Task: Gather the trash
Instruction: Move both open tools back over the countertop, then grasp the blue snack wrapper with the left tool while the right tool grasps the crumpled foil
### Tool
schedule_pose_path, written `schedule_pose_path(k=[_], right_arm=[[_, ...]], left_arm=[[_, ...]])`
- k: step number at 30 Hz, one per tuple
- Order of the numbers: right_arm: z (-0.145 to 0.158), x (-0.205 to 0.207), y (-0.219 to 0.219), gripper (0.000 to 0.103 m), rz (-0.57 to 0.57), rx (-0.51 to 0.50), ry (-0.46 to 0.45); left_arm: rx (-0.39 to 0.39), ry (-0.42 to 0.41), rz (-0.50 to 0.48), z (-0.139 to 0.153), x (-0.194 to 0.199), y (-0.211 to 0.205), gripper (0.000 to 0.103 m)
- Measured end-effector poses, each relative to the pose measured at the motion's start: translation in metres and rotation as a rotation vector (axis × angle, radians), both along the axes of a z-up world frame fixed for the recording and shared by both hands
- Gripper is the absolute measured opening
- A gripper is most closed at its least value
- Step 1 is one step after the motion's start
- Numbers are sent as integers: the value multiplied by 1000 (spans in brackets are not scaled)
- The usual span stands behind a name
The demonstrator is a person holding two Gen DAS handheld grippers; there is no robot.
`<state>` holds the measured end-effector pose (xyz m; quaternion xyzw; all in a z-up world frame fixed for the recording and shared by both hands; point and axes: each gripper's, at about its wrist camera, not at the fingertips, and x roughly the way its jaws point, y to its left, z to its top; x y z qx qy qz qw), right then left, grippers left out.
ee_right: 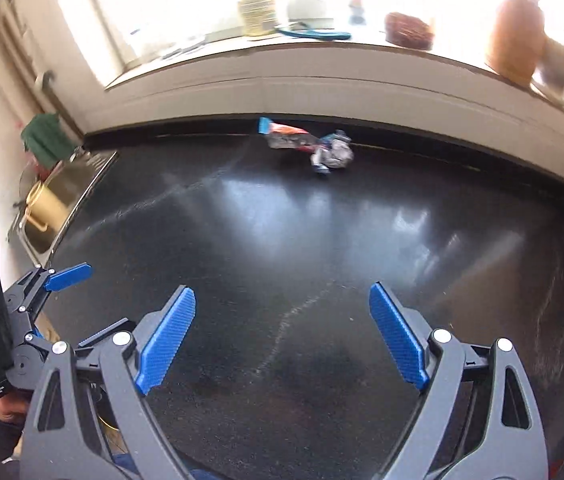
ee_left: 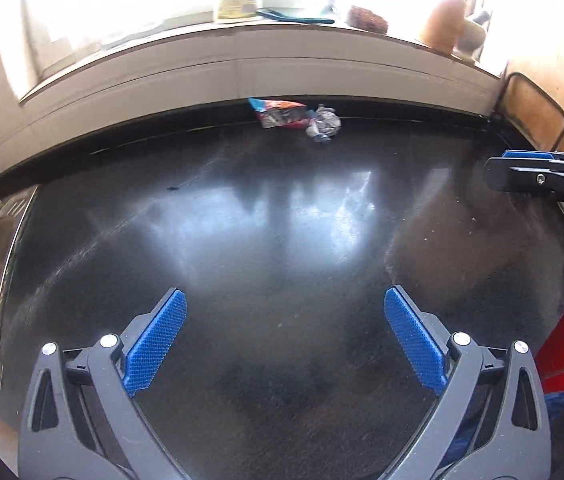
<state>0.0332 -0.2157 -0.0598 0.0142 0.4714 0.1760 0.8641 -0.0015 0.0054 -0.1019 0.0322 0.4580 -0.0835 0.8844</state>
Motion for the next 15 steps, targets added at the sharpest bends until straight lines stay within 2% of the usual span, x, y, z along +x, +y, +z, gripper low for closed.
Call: schedule_pose_path(k=[3, 9, 15], right_arm=[[-2, 3, -13, 86, -13, -4, 1], [-10, 27, -8, 86, -18, 16, 20], [-24, 67, 0, 86, -11, 26, 50]], left_arm=[[10, 14, -20, -6, 9, -15, 96], [31, 53, -34, -19, 33, -20, 96], [10, 90, -21, -31, 86, -13, 96]])
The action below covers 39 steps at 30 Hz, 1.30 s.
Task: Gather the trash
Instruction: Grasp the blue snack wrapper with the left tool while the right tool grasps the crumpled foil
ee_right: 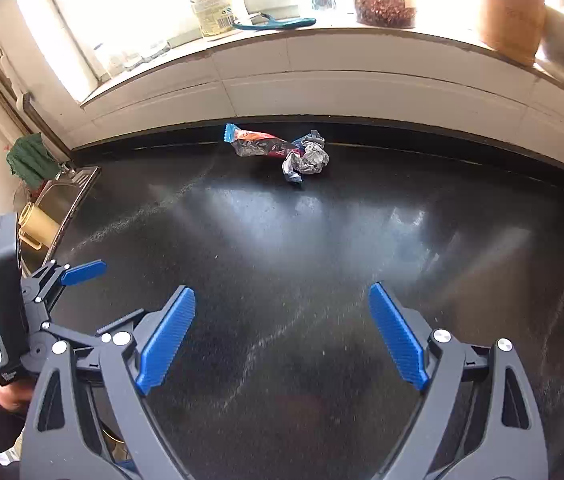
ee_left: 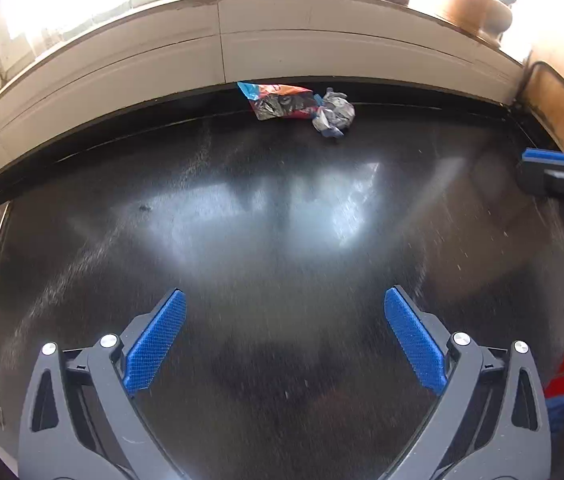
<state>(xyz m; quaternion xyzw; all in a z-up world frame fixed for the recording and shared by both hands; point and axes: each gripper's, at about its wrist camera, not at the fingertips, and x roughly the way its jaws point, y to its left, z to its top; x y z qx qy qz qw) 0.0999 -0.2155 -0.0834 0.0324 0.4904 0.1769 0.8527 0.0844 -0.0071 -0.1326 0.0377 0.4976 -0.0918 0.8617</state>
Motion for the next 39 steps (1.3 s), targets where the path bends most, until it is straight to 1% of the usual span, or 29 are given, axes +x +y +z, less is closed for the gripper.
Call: schedule_pose_path(k=[5, 7, 10, 12, 14, 16, 18, 22, 24, 25, 26, 28, 29, 30, 32, 33, 34, 35, 36, 37, 38, 39], right_arm=[[-19, 57, 6, 86, 18, 7, 22], [-29, 83, 10, 85, 32, 1, 33], [-45, 125, 16, 78, 50, 6, 59], [-54, 145, 19, 77, 62, 4, 68], [-67, 167, 24, 74, 78, -5, 79], [-78, 185, 28, 72, 91, -10, 91], [-89, 198, 29, 68, 97, -8, 106], [-102, 210, 30, 56, 117, 5, 123], [-104, 208, 30, 51, 129, 8, 108], [-104, 208, 31, 46, 141, 7, 105], [-104, 208, 32, 38, 152, 10, 104], [-104, 207, 33, 34, 167, 13, 97], [-104, 207, 34, 32, 174, 11, 90], [-104, 206, 36, 31, 179, 4, 84], [-102, 204, 36, 29, 182, 0, 77], [-102, 204, 39, 29, 183, 3, 77], [-100, 202, 40, 29, 183, 4, 75], [-98, 199, 42, 28, 182, 2, 70], [-96, 196, 41, 28, 182, 1, 66], [-94, 192, 40, 28, 180, 2, 65], [-92, 190, 38, 28, 177, 3, 64], [-90, 186, 36, 28, 175, 3, 63]], left_arm=[[-24, 3, -12, -6, 68, 2, 96], [-46, 1, -24, -10, 100, 2, 96], [-50, 0, -38, -18, 143, 3, 96], [-56, 7, -41, -26, 168, 2, 96], [-80, 24, -42, -34, 192, 3, 96], [-134, 42, -41, -39, 210, 3, 96], [-181, 52, -55, -42, 223, 1, 96], [-200, 62, -83, -51, 239, -5, 96], [-208, 64, -97, -55, 243, -7, 96], [-209, 62, -99, -56, 244, -7, 96], [-217, 60, -105, -57, 245, -8, 96], [-230, 56, -113, -58, 246, -9, 87], [-231, 63, -119, -59, 247, -11, 74], [-224, 71, -122, -61, 249, -12, 64], [-232, 77, -124, -63, 250, -15, 57], [-239, 81, -124, -63, 251, -15, 48], [-245, 88, -124, -64, 251, -15, 43], [-246, 88, -125, -63, 251, -16, 28], [-235, 80, -124, -62, 250, -17, 18], [-232, 78, -126, -61, 250, -16, 17], [-233, 79, -127, -60, 250, -18, 7], [-227, 79, -127, -59, 249, -19, 5]])
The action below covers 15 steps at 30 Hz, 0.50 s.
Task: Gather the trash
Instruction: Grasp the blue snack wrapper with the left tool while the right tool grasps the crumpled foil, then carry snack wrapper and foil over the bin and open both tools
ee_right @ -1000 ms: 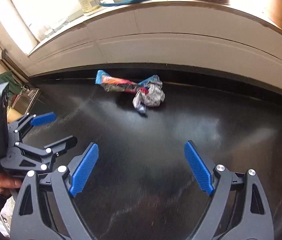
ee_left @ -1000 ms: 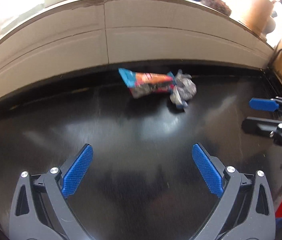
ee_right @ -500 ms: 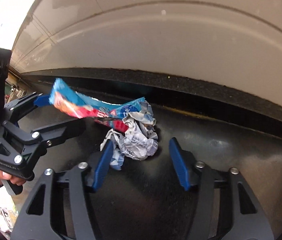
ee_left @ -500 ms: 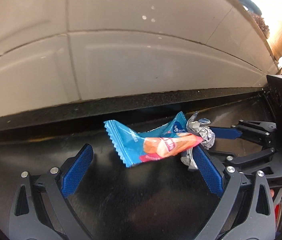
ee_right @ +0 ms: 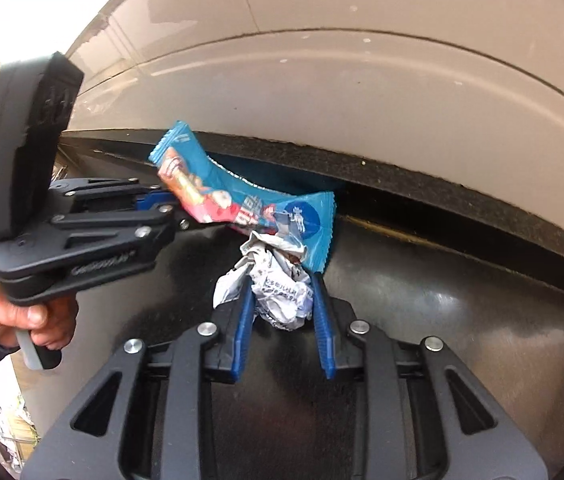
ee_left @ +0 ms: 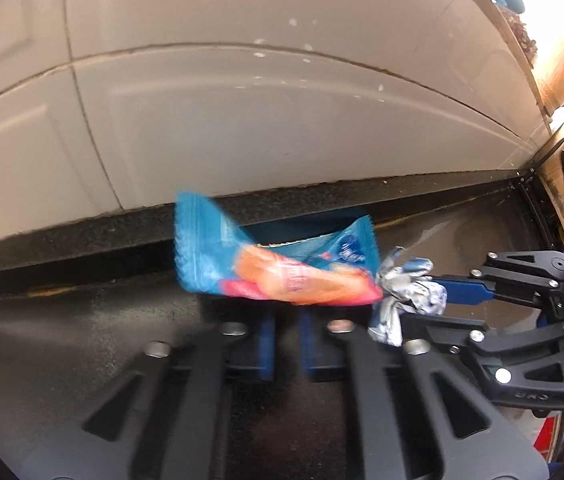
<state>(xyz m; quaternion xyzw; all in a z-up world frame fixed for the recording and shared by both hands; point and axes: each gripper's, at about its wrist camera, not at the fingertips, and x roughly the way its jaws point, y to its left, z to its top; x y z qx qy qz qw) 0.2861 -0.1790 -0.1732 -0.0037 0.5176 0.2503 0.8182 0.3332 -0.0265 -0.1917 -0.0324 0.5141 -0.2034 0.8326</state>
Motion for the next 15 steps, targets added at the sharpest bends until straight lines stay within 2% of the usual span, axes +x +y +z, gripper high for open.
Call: schedule_pose_path(k=[8, 15], right_arm=[[26, -44, -19, 28, -29, 11, -25], [49, -96, -28, 28, -28, 16, -55]], left_arm=[[26, -51, 9, 29, -32, 4, 1], [40, -91, 77, 64, -96, 20, 1]])
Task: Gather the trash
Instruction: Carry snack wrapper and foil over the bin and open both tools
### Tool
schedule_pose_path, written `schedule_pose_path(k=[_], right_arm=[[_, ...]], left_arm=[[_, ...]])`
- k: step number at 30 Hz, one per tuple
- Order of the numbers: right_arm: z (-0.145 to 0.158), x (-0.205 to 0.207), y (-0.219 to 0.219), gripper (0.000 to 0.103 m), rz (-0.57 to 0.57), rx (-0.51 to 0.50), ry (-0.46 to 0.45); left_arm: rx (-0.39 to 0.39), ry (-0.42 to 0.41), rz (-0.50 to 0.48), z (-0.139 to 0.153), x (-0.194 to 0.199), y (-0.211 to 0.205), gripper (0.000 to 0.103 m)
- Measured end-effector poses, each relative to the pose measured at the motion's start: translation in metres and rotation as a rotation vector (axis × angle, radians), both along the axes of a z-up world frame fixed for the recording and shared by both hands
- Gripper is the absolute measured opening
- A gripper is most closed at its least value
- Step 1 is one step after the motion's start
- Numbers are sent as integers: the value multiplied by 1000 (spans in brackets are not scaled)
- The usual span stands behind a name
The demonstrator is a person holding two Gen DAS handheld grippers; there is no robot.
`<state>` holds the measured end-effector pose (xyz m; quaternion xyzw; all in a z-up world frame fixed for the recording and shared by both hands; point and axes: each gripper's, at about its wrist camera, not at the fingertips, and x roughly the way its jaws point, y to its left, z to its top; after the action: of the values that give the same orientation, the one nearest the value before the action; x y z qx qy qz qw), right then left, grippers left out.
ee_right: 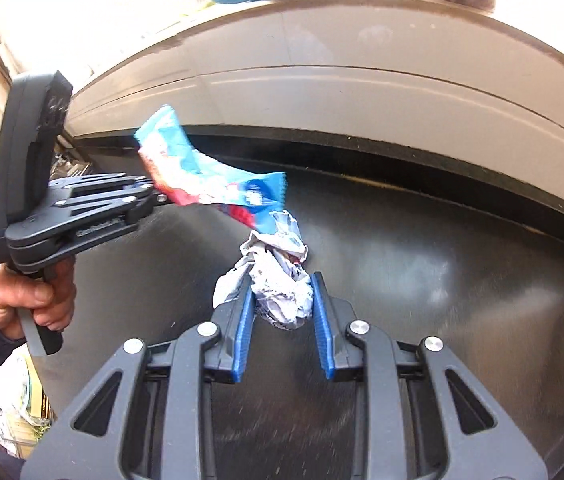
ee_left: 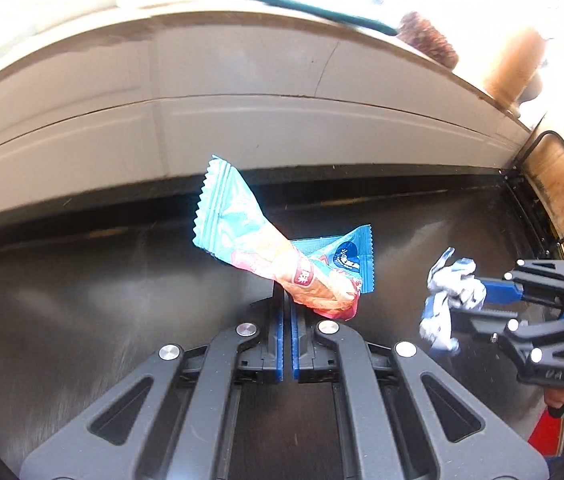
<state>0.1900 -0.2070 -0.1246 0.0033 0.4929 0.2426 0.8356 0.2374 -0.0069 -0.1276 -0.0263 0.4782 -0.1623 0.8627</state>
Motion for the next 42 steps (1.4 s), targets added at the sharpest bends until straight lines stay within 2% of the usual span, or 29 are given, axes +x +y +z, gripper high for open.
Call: schedule_pose_path(k=[8, 14, 20, 27, 32, 37, 42], right_arm=[[24, -51, 18, 28, 71, -5, -43], [35, -95, 50, 28, 188, -5, -60], [39, -140, 103, 28, 349, 7, -50], [39, -197, 200, 28, 622, 22, -24], [37, -247, 276, 28, 838, 26, 0], [20, -306, 348, 28, 1031, 13, 49], [-14, -360, 409, 28, 1150, -32, 94]], left_arm=[[65, -49, 140, 37, -112, 31, 1], [98, -47, 291, 42, -193, 53, 1], [137, -36, 460, 46, -272, 91, 1], [158, -15, 709, 49, -377, 149, 1], [168, 34, 902, 41, -457, 188, 1], [155, 113, 1089, 21, -541, 228, 1], [136, 184, 1199, -16, -599, 258, 1]])
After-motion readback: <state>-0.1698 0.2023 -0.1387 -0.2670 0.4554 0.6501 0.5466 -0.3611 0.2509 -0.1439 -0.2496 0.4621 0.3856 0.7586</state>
